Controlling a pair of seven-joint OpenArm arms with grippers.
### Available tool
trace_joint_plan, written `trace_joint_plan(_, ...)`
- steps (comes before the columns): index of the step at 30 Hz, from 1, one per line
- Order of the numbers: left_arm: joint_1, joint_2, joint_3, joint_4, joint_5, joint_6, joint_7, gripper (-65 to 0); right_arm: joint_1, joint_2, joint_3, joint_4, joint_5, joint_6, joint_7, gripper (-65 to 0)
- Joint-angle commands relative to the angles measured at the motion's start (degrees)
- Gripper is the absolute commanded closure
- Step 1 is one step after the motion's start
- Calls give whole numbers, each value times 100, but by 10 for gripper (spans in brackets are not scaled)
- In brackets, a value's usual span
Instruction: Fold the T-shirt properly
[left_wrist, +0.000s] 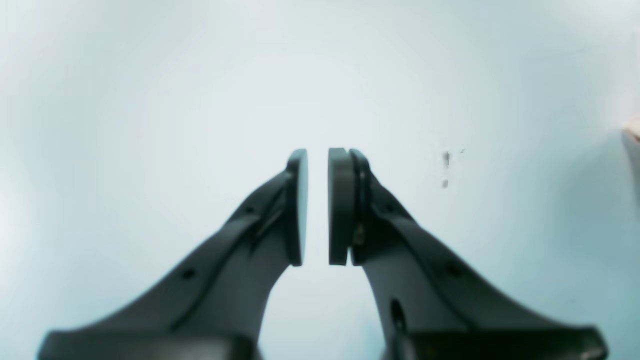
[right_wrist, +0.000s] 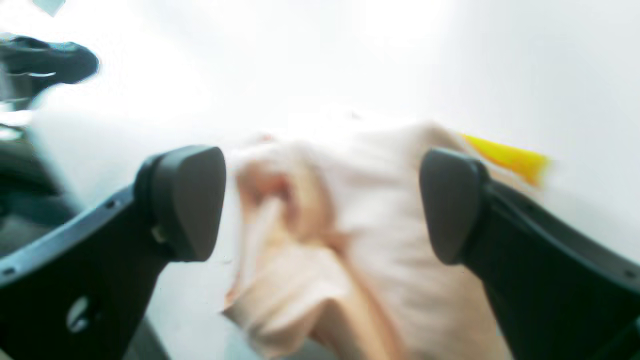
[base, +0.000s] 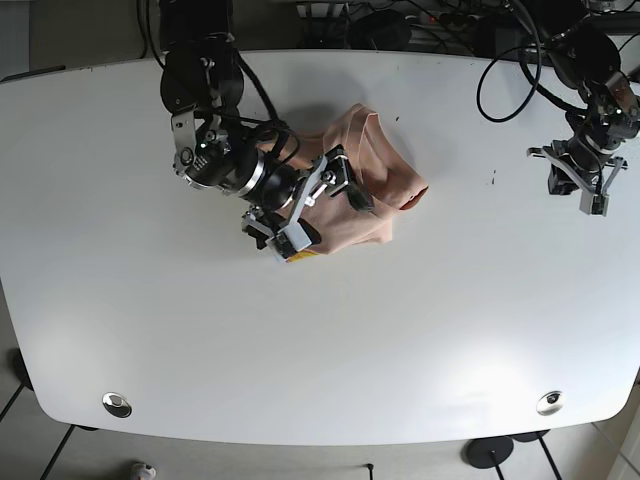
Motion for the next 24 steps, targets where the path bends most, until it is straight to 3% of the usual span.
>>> trace_joint_plan(1, 136, 174, 384, 620, -128, -19, -137, -57, 168, 154, 305, 27, 67, -26, 258, -574)
trace_joint_plan(3, 259, 341, 981, 1121, -120, -19, -137, -56, 335, 163, 489, -219, 67, -26, 363, -571)
trace_joint_plan(5, 347, 491, 1491, 1402, -120, -19, -137, -56, 502, 163, 480, -456, 67, -26, 372, -506)
trace_joint_plan(9, 462, 922, 2555, 1639, -120, -19, -137, -56, 924, 163, 480, -1203, 31, -26, 416, -181)
trace_joint_plan(11, 470, 957, 2995, 1657, -146, -19, -137, -56, 1187, 163, 480, -1713, 23, -26, 425, -94)
trace_joint_plan(15, 462, 957, 3663, 1595, -120, -19, -146, -56, 1434, 172, 463, -2724, 5, -26, 952, -95)
trace_joint_plan(21, 172, 684, 3707, 883, -111, 100, -154, -56, 1539, 445, 305, -4316, -443, -26, 2544, -95)
trace_joint_plan(24, 5, 412, 3715, 259, -111, 91, -154, -56, 1539, 497, 331, -4210, -452, -26, 2676, -90)
